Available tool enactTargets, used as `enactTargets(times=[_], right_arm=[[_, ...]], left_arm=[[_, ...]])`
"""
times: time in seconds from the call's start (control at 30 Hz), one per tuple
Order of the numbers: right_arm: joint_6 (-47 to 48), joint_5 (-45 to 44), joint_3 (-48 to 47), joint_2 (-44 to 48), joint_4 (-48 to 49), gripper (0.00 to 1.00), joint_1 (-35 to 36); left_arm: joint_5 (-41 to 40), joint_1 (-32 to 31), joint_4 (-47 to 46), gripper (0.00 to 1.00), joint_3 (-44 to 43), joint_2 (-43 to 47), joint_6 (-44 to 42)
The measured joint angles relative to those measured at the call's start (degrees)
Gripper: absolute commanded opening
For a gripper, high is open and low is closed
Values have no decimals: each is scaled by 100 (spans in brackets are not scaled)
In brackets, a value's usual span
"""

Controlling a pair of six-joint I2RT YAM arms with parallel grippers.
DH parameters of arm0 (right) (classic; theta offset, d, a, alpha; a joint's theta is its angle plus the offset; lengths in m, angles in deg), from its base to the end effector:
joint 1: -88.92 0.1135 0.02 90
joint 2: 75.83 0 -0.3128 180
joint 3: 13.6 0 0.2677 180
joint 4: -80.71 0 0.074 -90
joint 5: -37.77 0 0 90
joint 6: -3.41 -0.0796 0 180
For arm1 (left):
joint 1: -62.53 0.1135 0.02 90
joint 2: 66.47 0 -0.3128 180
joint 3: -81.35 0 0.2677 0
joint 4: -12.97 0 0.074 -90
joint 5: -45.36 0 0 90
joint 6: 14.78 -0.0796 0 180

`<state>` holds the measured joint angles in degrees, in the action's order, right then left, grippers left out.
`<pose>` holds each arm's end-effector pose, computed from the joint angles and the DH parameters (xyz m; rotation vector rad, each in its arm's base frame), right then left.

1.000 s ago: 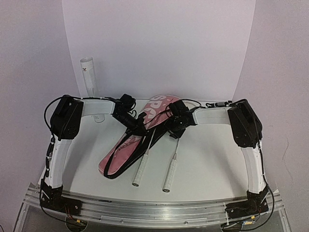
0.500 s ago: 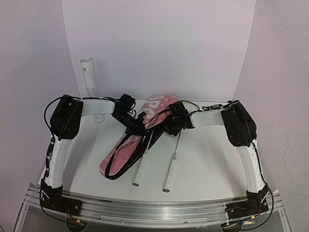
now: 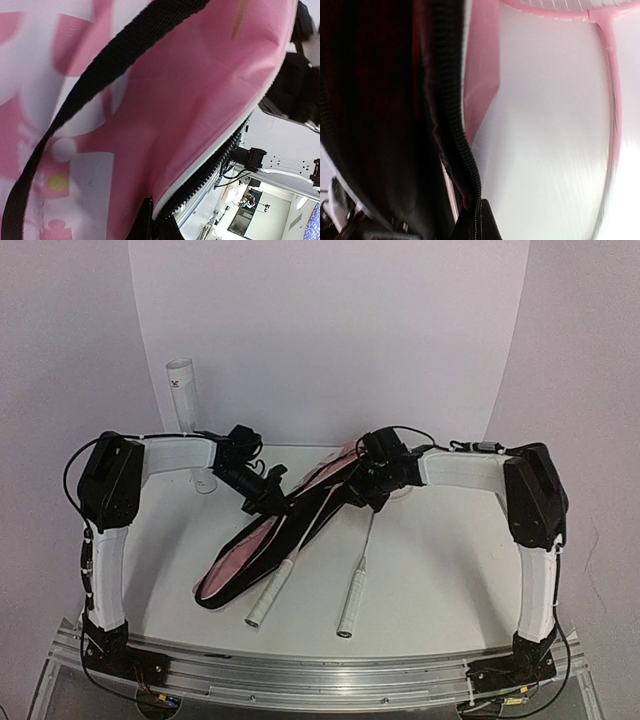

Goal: Pack up the badminton gear

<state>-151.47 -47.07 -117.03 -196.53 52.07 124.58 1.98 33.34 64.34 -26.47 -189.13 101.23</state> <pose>0.4362 0.3218 0.1929 0.6047 2.5064 0.8771 0.4078 -0.2941 0.1905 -0.3320 -2.7943 1.3436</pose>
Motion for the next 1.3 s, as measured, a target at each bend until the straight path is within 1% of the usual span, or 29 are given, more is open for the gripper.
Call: enactTargets(times=[0.1,0.23,0.33,0.47,0.63,0.83,0.9,0.97,1.03,1.1,1.17,1.3], right_arm=[[41,264,-260,491,-827,0,13],[81,552,-681,870,-1642,0,17],[197,702,-944,895,-2165,0,16],[284,798,-1026,895,-2638,0,1],[358,860,-1191,895,-2963,0,2],[551,855,-1931,884,-3360,0,8],[612,842,-2069,890,-3380,0,7],[693,794,-1945,924,-3304,0,13],[823,700,-1628,928,-3277,0,25],[955,677,-1492,787,-3323,0,38],[1135,701,-1557,448,-3309,0,86],[1298,641,-1578,209,-3286,0,120]], left_arm=[[-35,90,57,0,238,394,-9],[-79,125,120,0,467,727,-16],[-229,124,233,0,478,784,-90],[-587,125,389,0,478,889,-395],[-1250,118,750,0,406,1086,-1047],[-2134,76,1469,0,-284,1098,-1955],[-2350,56,1577,0,-431,1162,-2195],[-2518,22,1587,0,-373,1309,-2349],[-2625,-60,1603,0,-142,1513,-2455],[-2691,-201,1658,0,-15,1591,-2502],[-2717,-364,1598,0,105,1591,-2537],[-2756,-552,1340,0,267,1560,-2602]])
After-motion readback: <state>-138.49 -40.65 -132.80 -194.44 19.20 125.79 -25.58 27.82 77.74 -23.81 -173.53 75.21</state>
